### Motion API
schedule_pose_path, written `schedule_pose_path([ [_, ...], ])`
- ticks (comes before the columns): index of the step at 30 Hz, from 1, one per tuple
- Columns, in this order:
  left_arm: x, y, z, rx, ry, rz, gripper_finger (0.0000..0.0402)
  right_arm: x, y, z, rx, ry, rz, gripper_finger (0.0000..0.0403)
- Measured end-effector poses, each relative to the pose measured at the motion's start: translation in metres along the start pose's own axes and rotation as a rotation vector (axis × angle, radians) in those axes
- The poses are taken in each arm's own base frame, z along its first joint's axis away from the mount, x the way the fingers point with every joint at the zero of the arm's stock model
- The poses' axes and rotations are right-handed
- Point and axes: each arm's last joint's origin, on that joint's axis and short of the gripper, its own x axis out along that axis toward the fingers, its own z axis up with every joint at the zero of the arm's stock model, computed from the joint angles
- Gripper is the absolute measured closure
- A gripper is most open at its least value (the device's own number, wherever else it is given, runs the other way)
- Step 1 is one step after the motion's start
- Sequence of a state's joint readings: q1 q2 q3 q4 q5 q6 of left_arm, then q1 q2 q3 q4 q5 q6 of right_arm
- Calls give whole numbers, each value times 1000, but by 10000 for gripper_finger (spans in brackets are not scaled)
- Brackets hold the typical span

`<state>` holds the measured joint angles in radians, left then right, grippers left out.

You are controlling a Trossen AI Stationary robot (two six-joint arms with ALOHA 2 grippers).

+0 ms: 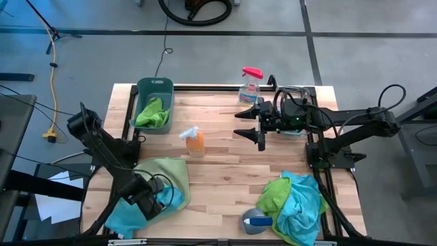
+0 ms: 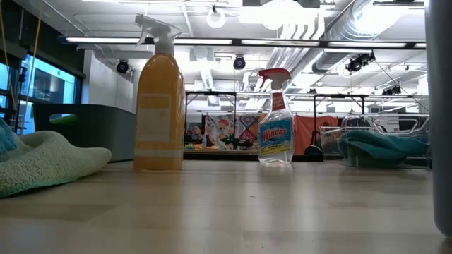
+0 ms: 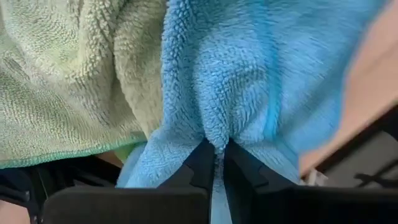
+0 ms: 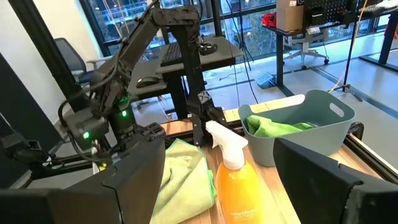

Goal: Sort microfiber towel by color & place in baskets
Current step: Put the blue microfiber towel into the transparent bin

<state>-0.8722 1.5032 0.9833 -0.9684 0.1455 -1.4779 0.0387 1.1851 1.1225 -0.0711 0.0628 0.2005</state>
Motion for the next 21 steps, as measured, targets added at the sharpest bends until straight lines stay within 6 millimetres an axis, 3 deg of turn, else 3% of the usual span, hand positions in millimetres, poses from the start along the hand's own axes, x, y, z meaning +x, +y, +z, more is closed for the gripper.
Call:
schedule_pose_path([
  [3,-24,3,-4,71,-10,-91,397,0,0,0,0,0,0,107],
  [8,-93,14,-15,294,-92,-364,399,0,0,0,0,-1,-1,107],
  [13,-160,41,-17,346,-341,-568,401,0,0,2,14,-18,6,107],
  [17,-194,60,-7,354,-573,-550,401,0,2,5,54,-53,28,107],
  [21,-207,61,15,439,-690,-444,401,-1,6,9,84,-89,54,107],
])
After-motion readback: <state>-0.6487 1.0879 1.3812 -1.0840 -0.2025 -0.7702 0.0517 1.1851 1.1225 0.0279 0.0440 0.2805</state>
